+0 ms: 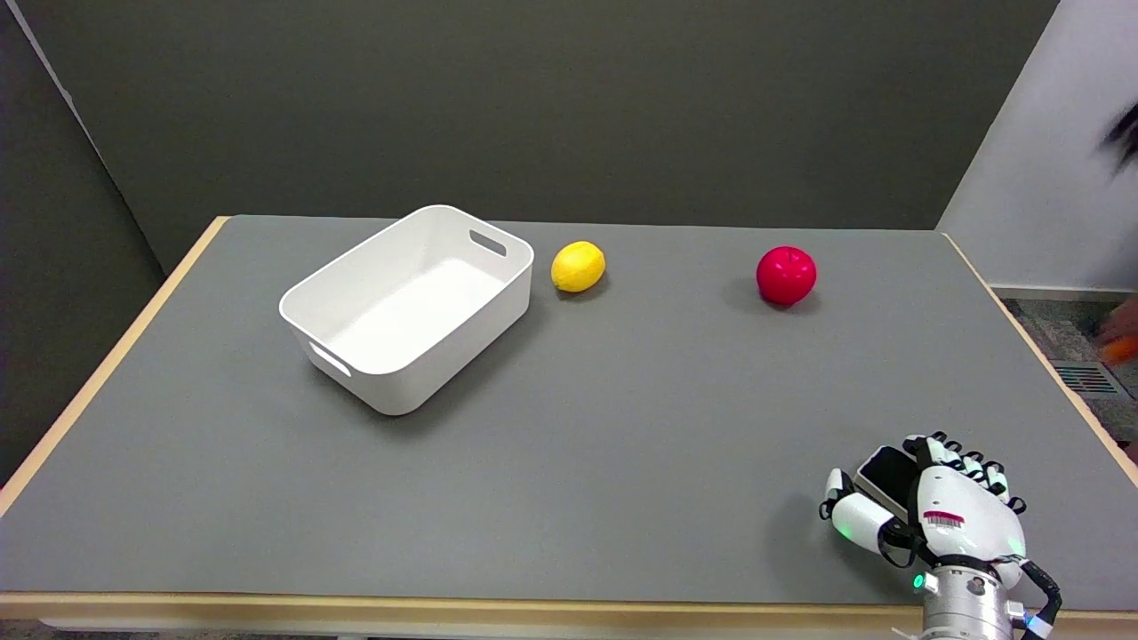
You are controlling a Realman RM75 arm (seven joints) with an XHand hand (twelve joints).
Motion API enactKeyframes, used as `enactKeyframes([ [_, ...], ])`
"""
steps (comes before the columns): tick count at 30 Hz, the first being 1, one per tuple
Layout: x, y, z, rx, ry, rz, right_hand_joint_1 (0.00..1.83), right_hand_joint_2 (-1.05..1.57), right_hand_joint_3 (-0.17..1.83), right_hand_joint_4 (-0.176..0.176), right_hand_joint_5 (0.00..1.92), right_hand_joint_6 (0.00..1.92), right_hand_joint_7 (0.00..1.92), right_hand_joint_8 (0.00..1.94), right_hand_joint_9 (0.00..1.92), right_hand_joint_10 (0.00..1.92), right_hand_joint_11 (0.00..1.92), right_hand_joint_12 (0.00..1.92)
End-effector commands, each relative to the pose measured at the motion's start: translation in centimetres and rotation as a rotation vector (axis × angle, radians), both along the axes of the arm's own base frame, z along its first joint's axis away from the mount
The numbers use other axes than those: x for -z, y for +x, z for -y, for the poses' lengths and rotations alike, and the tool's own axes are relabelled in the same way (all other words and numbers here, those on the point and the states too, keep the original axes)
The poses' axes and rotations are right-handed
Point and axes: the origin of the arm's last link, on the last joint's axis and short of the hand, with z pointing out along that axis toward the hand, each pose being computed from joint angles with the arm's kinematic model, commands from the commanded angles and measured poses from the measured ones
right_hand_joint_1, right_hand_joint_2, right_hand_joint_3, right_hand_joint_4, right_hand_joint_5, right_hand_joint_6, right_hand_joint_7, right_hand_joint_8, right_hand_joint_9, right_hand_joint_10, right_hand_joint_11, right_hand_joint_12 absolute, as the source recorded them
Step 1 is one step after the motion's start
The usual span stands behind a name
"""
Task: Pick up the chalkboard eraser.
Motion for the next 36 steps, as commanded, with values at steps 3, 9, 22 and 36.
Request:
enactKeyframes([
  [3, -0.3, -1.0, -1.1, 0.057, -0.007, 0.000, 0.49, 0.64, 0.82, -0.076, 0.27, 0.51, 0.32, 0.45, 0.18, 0.84, 0.05, 1.26],
  [9, -1.0, -1.1, -1.6, 0.050, -0.010, -0.005, 0.45, 0.64, 0.82, -0.076, 0.27, 0.51, 0.32, 0.45, 0.19, 0.84, 0.05, 1.26],
  [22, -1.6, -1.8, -0.4, 0.013, -0.012, -0.040, 0.69, 0.78, 0.86, -0.102, 0.42, 0.87, 0.56, 0.68, 0.44, 1.09, 0.33, 1.55],
  [36, -1.0, 0.7, 2.7, -0.133, 0.061, -0.107, 1.01, 1.13, 0.39, -0.146, 0.64, 1.56, 0.80, 1.08, 0.72, 1.34, 0.65, 1.82],
])
